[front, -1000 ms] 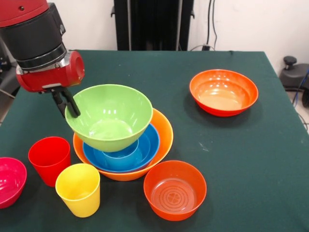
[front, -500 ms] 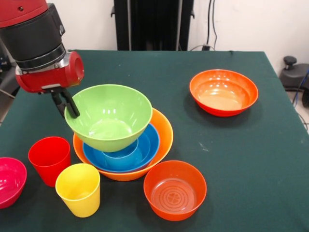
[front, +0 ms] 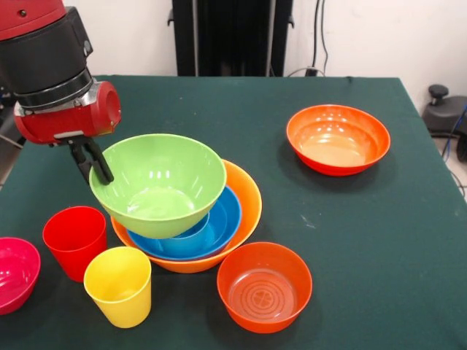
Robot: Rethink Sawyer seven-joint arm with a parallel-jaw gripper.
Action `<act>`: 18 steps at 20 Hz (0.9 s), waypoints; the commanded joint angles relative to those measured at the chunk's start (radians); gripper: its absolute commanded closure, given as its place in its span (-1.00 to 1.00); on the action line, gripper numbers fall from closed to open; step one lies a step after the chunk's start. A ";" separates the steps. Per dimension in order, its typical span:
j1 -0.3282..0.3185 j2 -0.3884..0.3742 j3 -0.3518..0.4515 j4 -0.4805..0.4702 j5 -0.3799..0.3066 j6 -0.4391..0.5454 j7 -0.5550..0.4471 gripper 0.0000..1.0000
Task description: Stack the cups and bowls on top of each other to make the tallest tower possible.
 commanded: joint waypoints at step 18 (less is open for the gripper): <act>0.058 0.041 -0.029 -0.023 0.004 0.043 -0.173 1.00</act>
